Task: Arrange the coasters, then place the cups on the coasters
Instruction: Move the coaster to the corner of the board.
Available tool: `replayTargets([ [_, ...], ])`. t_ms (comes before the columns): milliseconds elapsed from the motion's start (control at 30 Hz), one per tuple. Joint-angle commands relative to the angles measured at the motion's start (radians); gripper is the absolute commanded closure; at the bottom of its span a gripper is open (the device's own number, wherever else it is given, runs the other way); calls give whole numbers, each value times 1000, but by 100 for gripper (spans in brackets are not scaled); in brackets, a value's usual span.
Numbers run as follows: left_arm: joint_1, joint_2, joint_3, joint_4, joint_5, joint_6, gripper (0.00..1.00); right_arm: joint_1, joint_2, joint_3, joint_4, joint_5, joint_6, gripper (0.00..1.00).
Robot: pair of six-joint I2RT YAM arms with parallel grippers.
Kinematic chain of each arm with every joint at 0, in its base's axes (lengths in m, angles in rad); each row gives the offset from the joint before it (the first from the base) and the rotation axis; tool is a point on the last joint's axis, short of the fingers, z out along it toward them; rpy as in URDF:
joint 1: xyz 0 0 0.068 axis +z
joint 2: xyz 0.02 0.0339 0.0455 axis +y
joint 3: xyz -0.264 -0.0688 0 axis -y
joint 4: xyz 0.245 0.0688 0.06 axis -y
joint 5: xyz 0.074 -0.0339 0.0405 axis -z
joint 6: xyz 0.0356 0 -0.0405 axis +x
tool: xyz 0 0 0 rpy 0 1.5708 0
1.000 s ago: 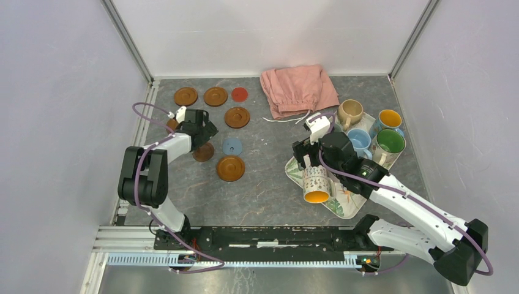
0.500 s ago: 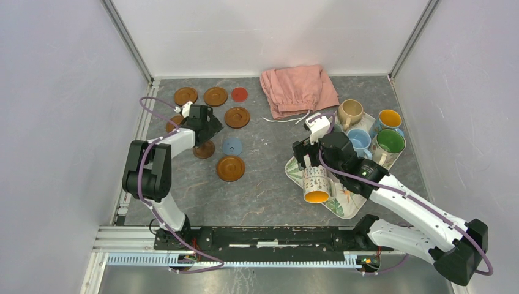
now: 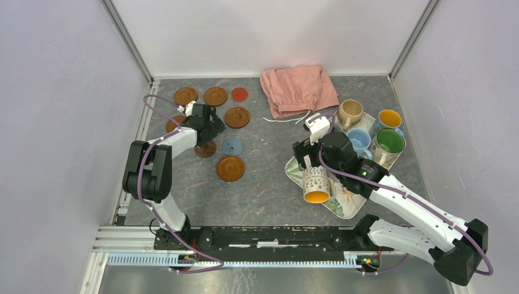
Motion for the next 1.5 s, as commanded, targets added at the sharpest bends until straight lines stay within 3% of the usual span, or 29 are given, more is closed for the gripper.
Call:
replayTargets([
  [0,-6,-108,15,-66,-32,58,0,-4,-11,28,14,8,-17,2],
  [233,-47,-262,-59,-107,3,68,0,-4,-15,21,24,2,-14,2],
  [533,-272,-399,-186,-168,-32,-21,0,-5,-15,14,46,14,-10,2],
  [800,-475,-370,-241,-152,-70,-138,0,-5,13,11,76,3,1,2],
  [1200,-489,-312,-272,-112,-162,-219,0,-4,35,12,80,-8,-1,2],
  [1467,-477,-364,-373,-141,-191,-324,0,-4,41,12,83,-26,-2,2],
])
